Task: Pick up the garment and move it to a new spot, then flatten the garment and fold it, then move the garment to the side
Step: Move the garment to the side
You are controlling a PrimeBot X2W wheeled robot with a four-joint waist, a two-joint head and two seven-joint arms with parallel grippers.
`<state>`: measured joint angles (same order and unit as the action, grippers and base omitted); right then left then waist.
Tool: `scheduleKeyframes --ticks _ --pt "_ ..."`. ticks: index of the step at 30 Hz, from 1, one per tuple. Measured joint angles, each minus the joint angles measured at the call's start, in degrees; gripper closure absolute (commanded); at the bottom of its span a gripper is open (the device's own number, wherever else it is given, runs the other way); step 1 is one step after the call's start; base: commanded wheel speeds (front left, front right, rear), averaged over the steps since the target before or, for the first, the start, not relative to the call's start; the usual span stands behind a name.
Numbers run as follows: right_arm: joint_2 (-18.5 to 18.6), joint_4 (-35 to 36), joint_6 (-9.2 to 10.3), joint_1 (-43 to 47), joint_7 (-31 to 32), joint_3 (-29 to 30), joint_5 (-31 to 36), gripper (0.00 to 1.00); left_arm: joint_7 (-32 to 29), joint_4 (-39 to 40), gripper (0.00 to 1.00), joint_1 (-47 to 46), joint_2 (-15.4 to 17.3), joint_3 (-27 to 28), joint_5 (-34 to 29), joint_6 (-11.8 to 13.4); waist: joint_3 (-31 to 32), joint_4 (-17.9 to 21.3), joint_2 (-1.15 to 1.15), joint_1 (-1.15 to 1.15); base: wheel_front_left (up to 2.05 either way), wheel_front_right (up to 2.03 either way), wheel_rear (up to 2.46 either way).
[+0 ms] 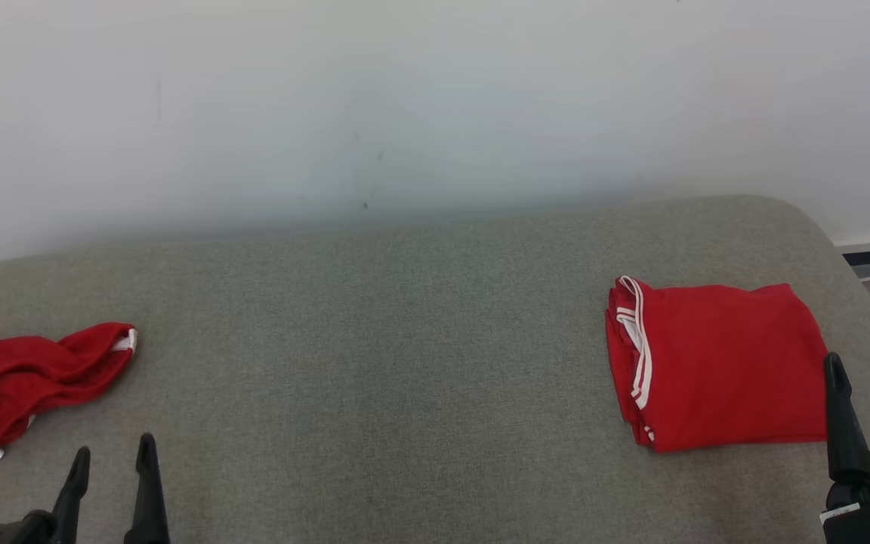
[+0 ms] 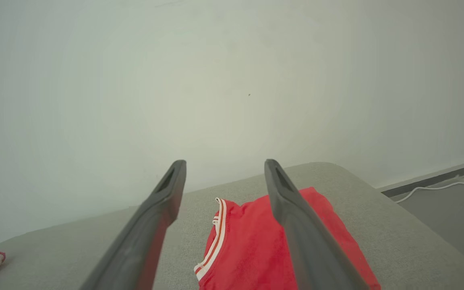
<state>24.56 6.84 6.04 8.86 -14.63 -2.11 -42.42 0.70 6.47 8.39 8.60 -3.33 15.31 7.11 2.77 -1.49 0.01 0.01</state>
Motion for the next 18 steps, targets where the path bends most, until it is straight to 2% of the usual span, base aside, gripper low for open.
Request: scheduleKeyframes --ticks 9,18 --pt "-3.2 -1.8 -3.11 -2.3 0.0 0.6 -3.2 0.0 -0.7 0.4 0.0 -0.4 -0.4 0.1 0.0 0.0 -0.9 0.2 0.0 0.0 0.0 0.0 0.0" --pt "-2.7 -3.7 -4.45 -2.6 0.0 -0.2 -1.9 0.0 -1.2 0.5 0.0 -1.1 -0.4 -0.3 0.0 0.0 -1.3 -0.4 0.0 0.0 0.0 0.0 0.0"
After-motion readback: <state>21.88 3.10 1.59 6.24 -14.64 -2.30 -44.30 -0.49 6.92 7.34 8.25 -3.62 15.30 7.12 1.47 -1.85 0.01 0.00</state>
